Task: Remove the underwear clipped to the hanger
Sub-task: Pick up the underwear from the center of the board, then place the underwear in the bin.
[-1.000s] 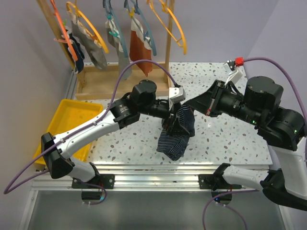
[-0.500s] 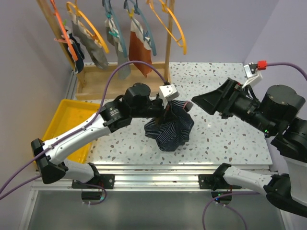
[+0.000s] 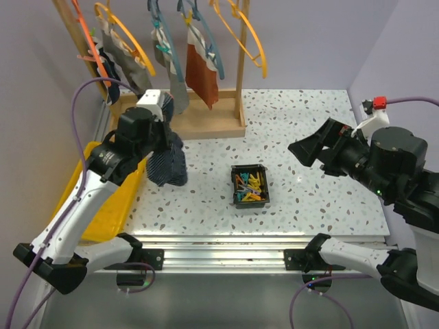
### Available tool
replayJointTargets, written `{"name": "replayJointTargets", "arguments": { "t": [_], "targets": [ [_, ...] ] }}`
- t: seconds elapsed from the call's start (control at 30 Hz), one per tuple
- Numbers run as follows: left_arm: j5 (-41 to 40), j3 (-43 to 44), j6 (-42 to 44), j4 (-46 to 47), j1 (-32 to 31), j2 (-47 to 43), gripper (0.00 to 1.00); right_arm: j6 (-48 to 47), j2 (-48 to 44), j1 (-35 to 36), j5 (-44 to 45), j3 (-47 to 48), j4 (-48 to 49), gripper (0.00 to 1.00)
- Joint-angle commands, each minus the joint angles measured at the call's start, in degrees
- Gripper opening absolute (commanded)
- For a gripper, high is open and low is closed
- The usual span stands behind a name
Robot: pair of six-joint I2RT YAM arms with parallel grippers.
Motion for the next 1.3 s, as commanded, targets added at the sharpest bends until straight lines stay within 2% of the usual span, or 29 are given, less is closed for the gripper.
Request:
{"name": "replayJointTargets", "arguments": {
  "t": [0.0, 0.13, 0.17, 0.33, 0.47, 0.73, 1.07, 1.17, 1.2, 1.23, 1.27],
  "targets": [
    [-4.32, -0.46, -2.15, -5.12, 5.37, -1.95, 0.0, -1.53, 2.88, 0.02, 4.64, -0.1, -5.5, 0.98],
    [-4.86, -1.07, -1.54, -6.18, 13.98, -3.62, 0.0, -3.9, 3.94, -0.07, 2.98, -4.15, -3.74, 0.98],
    [-4.85, -0.64, -1.45, -6.62, 17.74, -3.89, 0.0, -4.25, 4.29, 0.02, 2.36, -4.67, -3.22, 0.98],
    [-9.42, 1.12, -1.71, -6.53, 26.2, -4.24, 0.0, -5.4, 7.89, 0.02, -3.69, -8.97, -0.32, 0.98],
    [-8.99, 1.39, -0.83, -4.87, 34.53, -3.01, 0.0, -6.89, 11.58, -0.07, -7.83, -10.74, 2.67, 0.98],
    [-13.81, -0.37, 0.57, -3.46, 38.16, -2.84, 0.0, -10.85, 17.91, 0.02, -11.87, -9.86, 4.35, 0.98],
    [-18.73, -10.82, 3.39, 3.74, 45.98, -0.99, 0.0, -12.26, 22.22, 0.02, -15.4, -9.51, 6.02, 0.98],
    [-16.3, -11.0, 2.86, 5.15, 46.78, 0.41, 0.0, -12.26, 22.75, 0.02, -15.4, -8.9, 6.02, 0.98],
    [-15.85, -10.74, 2.69, 4.98, 46.87, 0.94, 0.02, -12.26, 22.75, -0.07, -15.4, -8.38, 5.84, 0.98],
    [-15.23, -10.57, 2.6, 4.81, 46.87, 1.64, 0.31, -12.34, 22.84, -0.07, -15.31, -8.11, 5.58, 0.98],
    [-14.01, -10.65, 2.68, 4.72, 46.87, 1.82, 0.47, -12.34, 22.84, 0.02, -15.14, -7.85, 5.49, 0.98]
  ]
}}
